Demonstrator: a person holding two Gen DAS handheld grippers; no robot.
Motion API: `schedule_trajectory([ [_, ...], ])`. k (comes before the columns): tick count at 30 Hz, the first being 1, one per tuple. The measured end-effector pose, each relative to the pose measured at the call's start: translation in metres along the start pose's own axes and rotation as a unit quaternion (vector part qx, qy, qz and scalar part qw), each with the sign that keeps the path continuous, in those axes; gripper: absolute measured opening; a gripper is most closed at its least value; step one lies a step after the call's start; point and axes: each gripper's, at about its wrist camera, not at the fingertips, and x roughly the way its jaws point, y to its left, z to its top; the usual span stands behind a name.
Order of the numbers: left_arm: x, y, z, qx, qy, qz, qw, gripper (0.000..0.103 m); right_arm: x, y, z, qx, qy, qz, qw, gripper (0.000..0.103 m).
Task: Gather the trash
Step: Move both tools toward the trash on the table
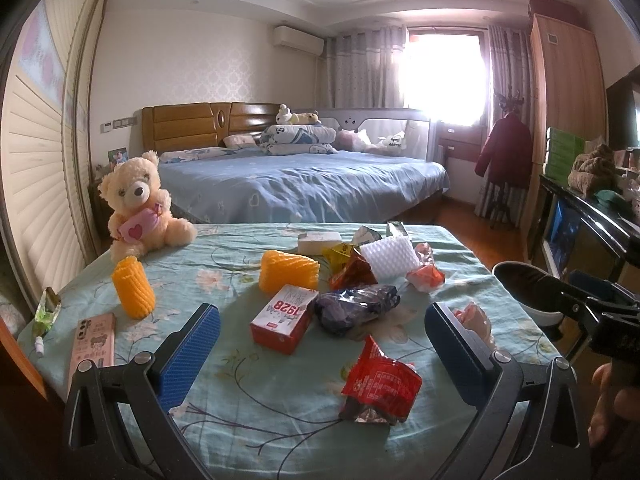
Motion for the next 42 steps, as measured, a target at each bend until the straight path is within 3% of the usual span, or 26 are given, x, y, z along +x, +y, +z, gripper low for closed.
schedule_trajectory([
  [42,0.002,0.002,-0.004,-0.006,0.010,-0.006,0.9999,0.102,0.003,0.010,-0.005,0.005,0.015,0.013,1.000,0.103],
])
